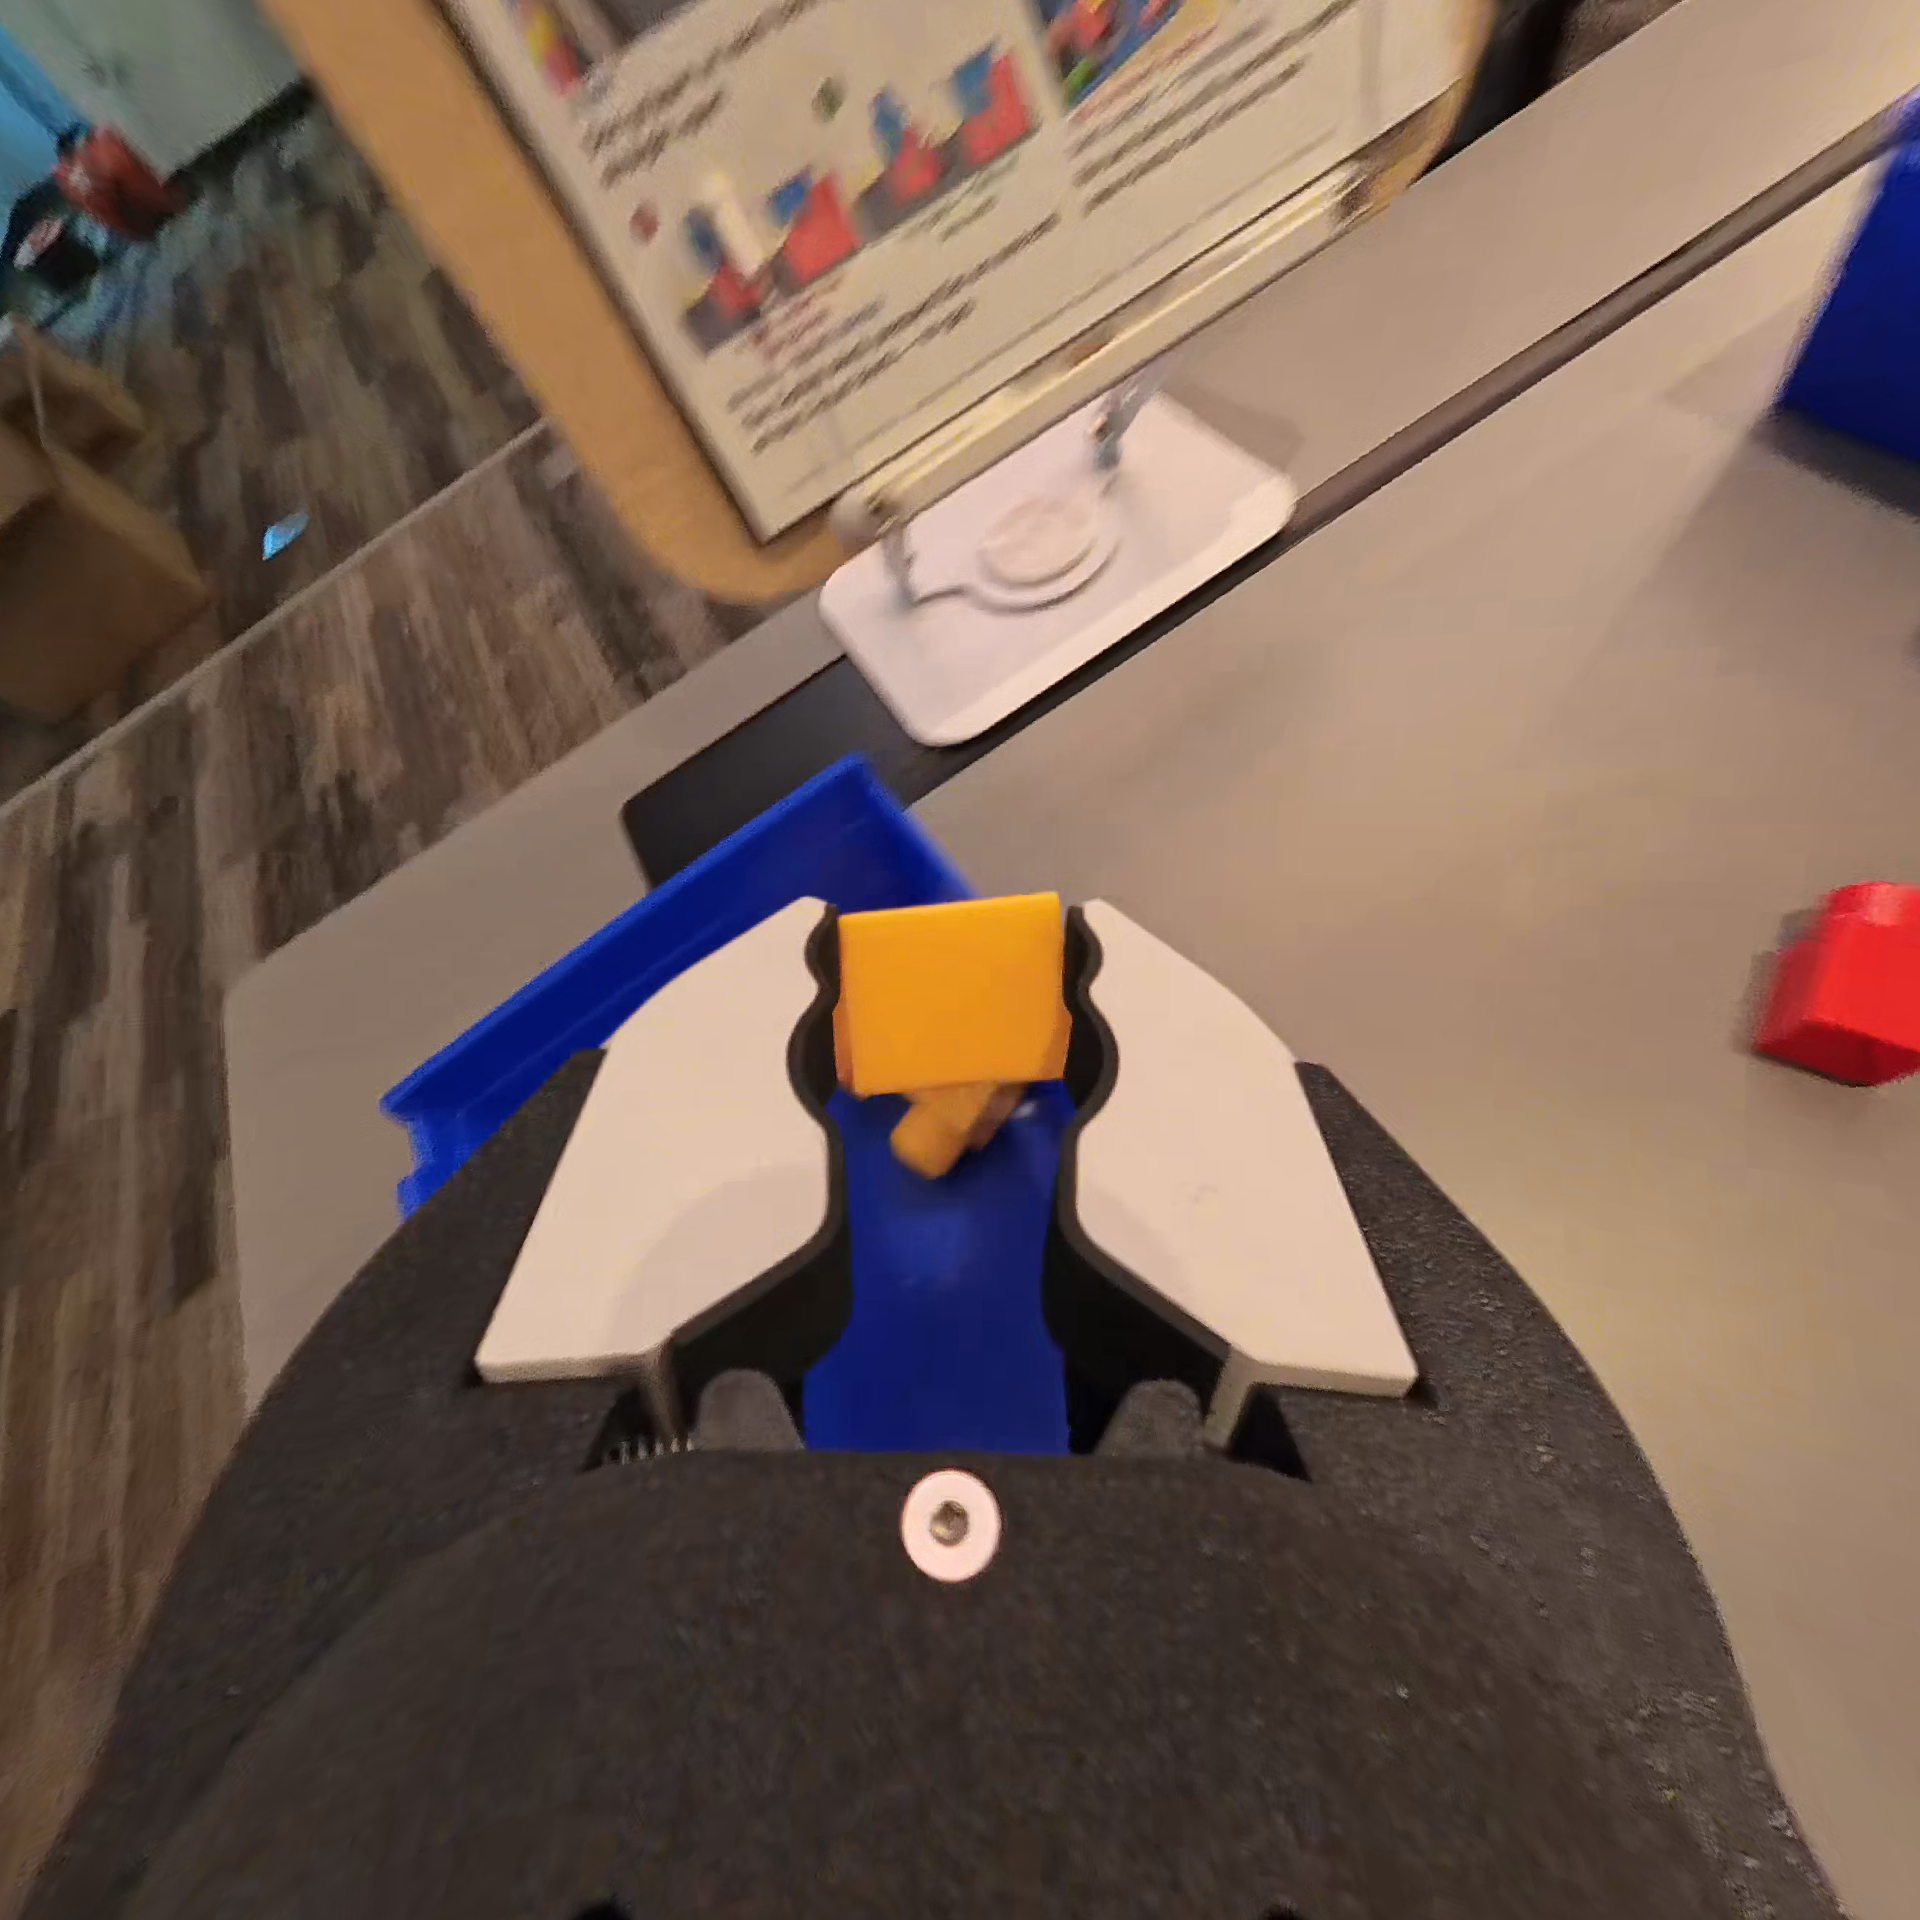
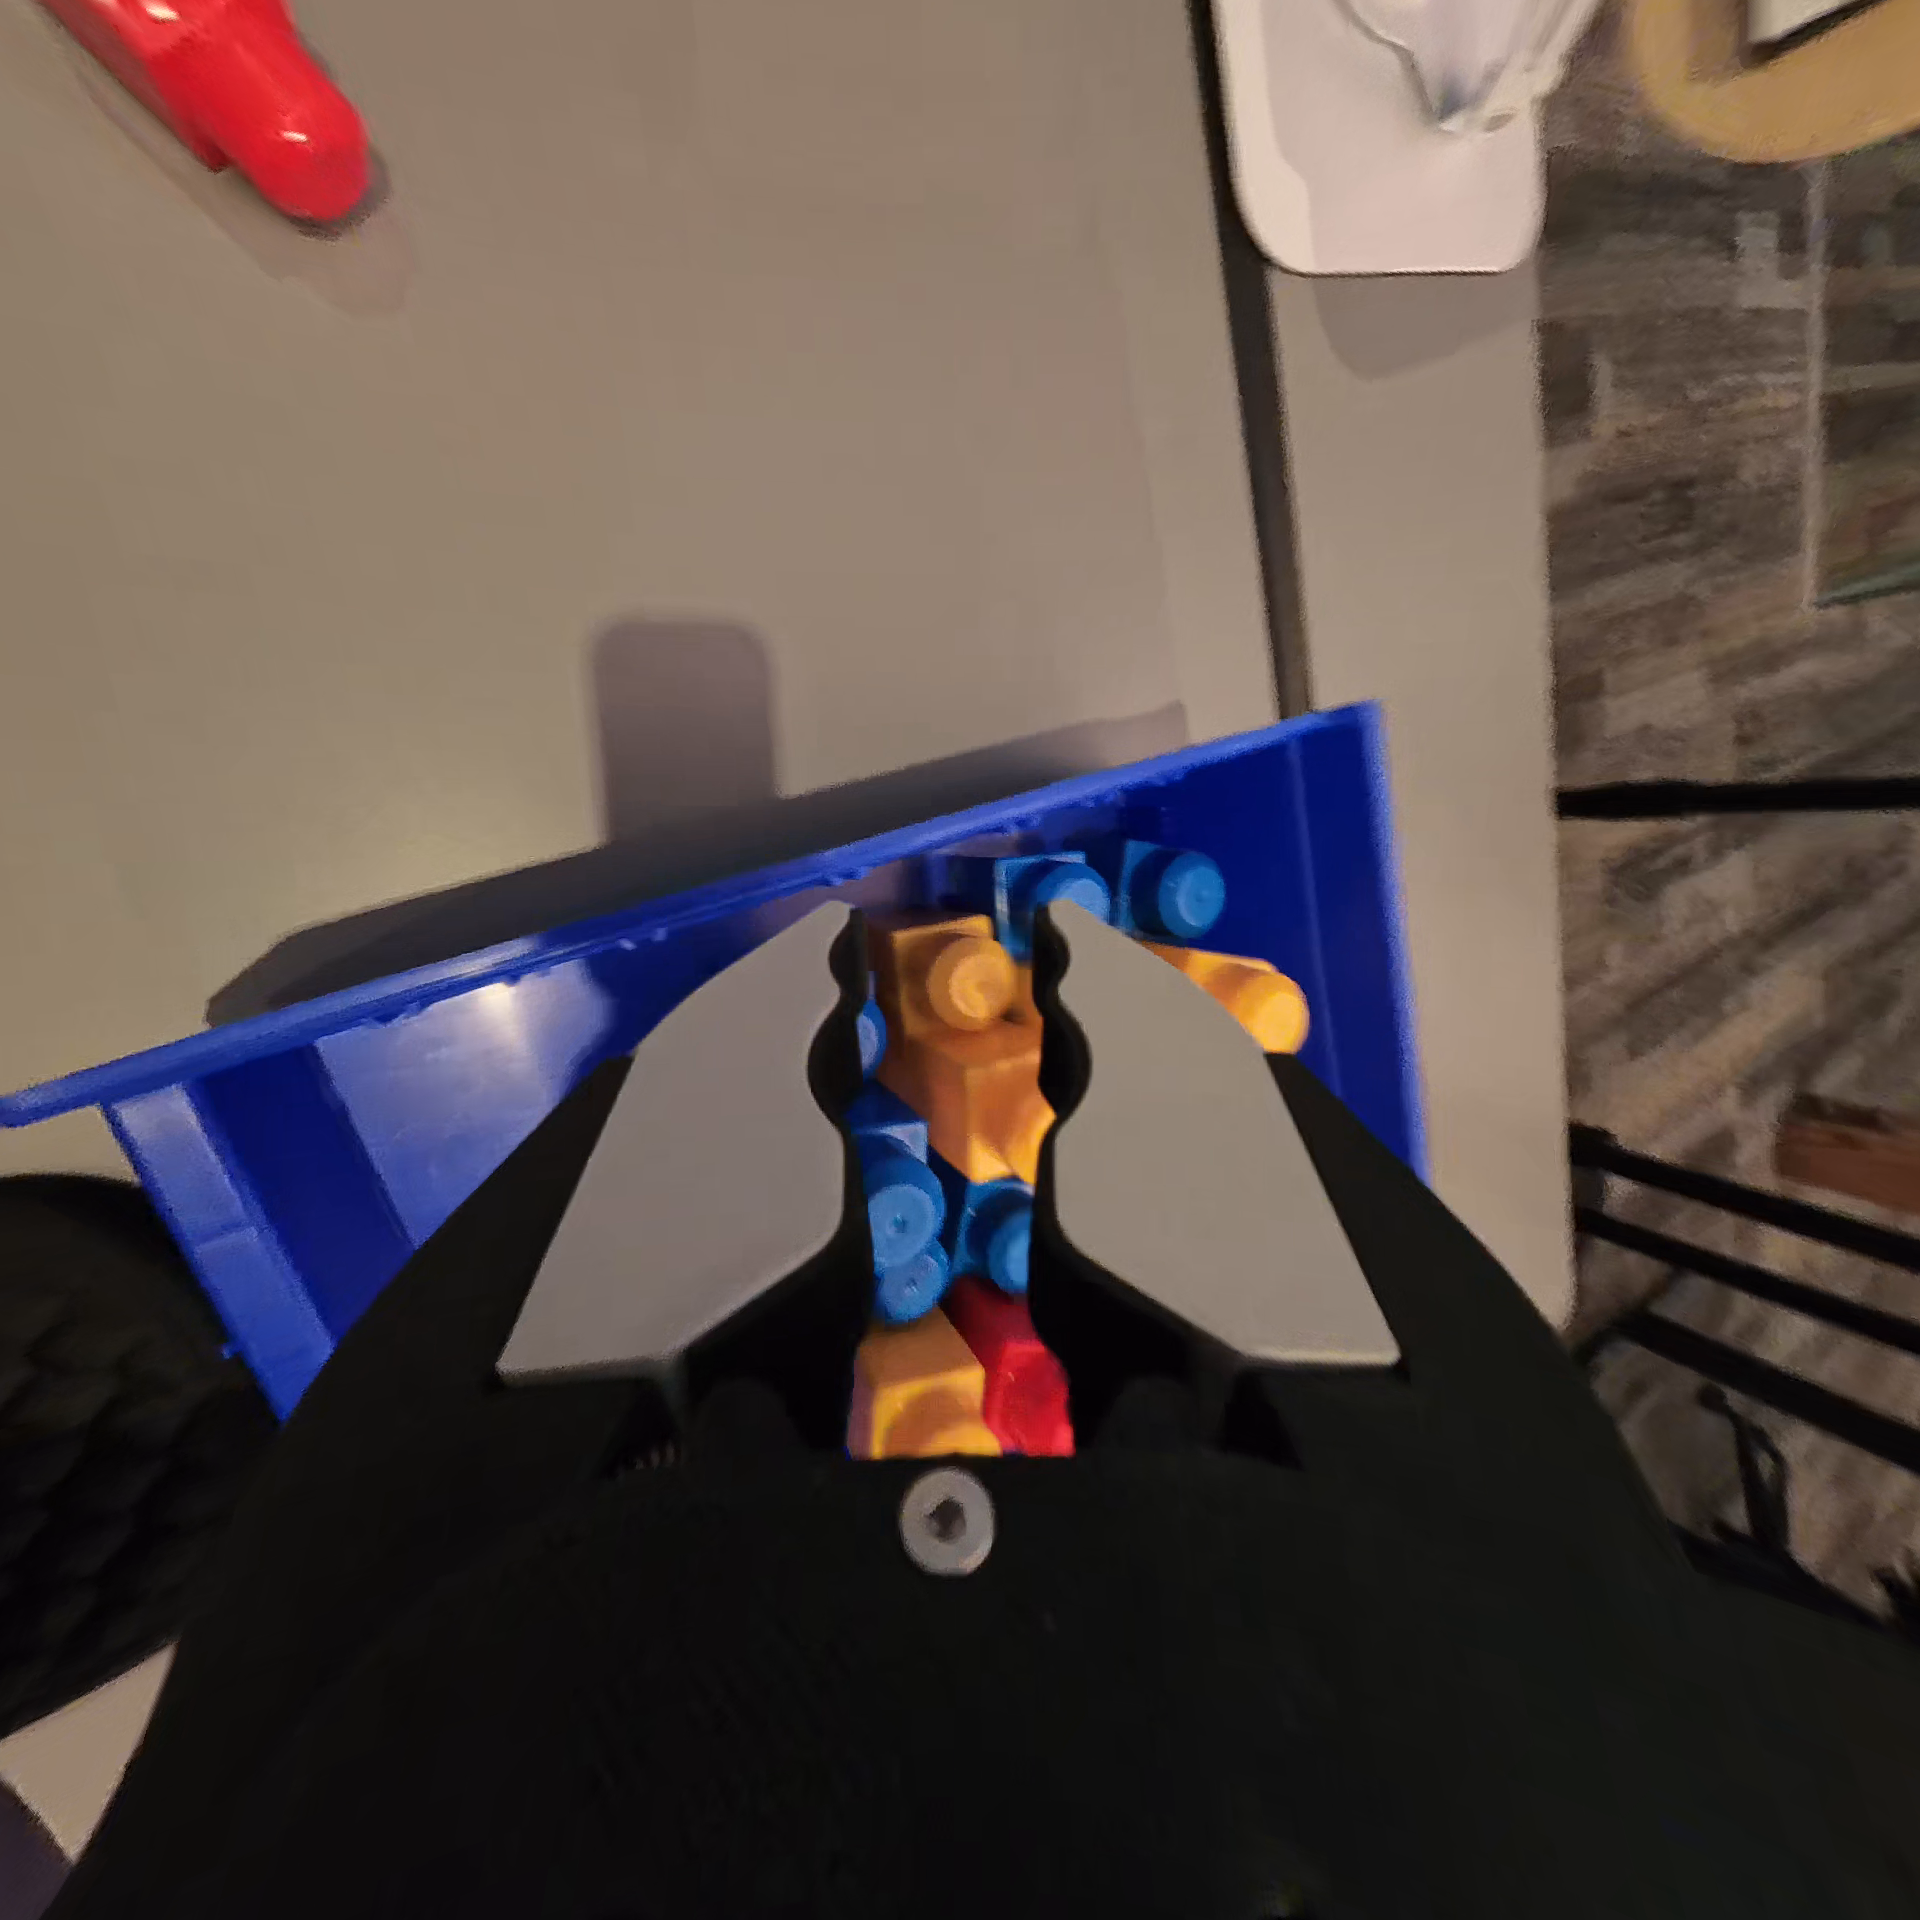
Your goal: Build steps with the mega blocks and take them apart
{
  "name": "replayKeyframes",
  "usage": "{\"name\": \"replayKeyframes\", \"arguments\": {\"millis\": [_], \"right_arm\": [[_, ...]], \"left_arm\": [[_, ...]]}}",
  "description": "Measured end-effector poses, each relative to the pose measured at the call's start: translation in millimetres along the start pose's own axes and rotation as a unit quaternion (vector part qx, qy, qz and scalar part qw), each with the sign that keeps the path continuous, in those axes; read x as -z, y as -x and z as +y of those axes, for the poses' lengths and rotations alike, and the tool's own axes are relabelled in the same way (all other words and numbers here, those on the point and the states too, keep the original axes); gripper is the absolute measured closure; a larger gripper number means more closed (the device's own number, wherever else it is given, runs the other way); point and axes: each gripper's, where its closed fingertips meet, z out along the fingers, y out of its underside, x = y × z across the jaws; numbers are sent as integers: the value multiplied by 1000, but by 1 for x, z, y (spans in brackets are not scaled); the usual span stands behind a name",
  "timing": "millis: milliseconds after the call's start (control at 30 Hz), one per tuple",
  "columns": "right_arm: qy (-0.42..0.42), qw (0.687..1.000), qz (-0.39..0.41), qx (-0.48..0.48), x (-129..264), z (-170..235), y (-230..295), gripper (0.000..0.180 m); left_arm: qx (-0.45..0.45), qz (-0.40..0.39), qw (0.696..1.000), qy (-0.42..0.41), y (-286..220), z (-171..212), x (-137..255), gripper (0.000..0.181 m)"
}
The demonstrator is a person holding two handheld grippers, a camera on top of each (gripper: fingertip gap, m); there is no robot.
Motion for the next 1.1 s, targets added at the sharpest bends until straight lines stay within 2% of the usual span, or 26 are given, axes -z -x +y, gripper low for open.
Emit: {"name": "replayKeyframes", "arguments": {"millis": [67,133,200,233,267,333,400,467,500,533,667,800,933,1033,1100], "right_arm": [[-15,999,33,-15,17,-15,-5,148],[-74,996,31,-35,34,-47,2,148],[-176,982,-10,-66,46,-96,18,148],[-242,964,-54,-92,52,-125,30,148],[-308,936,-112,-126,57,-154,43,147],[-393,859,-244,-221,63,-197,62,140],[-419,759,-382,-319,58,-221,74,131],[-433,640,-489,-404,52,-231,74,128],[-436,595,-517,-435,44,-233,73,128],[-430,571,-529,-458,34,-233,74,128],[-410,536,-555,-486,13,-242,93,123],[-413,448,-628,-484,25,-252,106,122],[-407,405,-672,-468,31,-258,119,122],[-409,359,-709,-449,44,-260,122,122],[-413,344,-725,-430,54,-260,125,124]], "left_arm": [[-16,43,998,-39,-31,-22,9,139],[-36,95,993,-68,-65,-39,16,139],[-53,142,984,-90,-98,-51,23,139],[-60,162,980,-95,-112,-55,26,139],[-69,179,976,-100,-125,-58,28,139],[-85,203,970,-103,-146,-61,33,139],[-100,213,966,-107,-160,-64,39,139],[-112,217,964,-104,-168,-63,43,139],[-117,216,963,-109,-171,-65,45,139],[-120,218,962,-112,-174,-66,48,139],[-129,237,954,-130,-187,-72,61,139],[-149,239,949,-139,-199,-74,68,140],[-155,240,946,-152,-205,-79,76,140],[-159,242,944,-159,-208,-80,81,140],[-158,240,944,-163,-208,-81,82,140]]}}
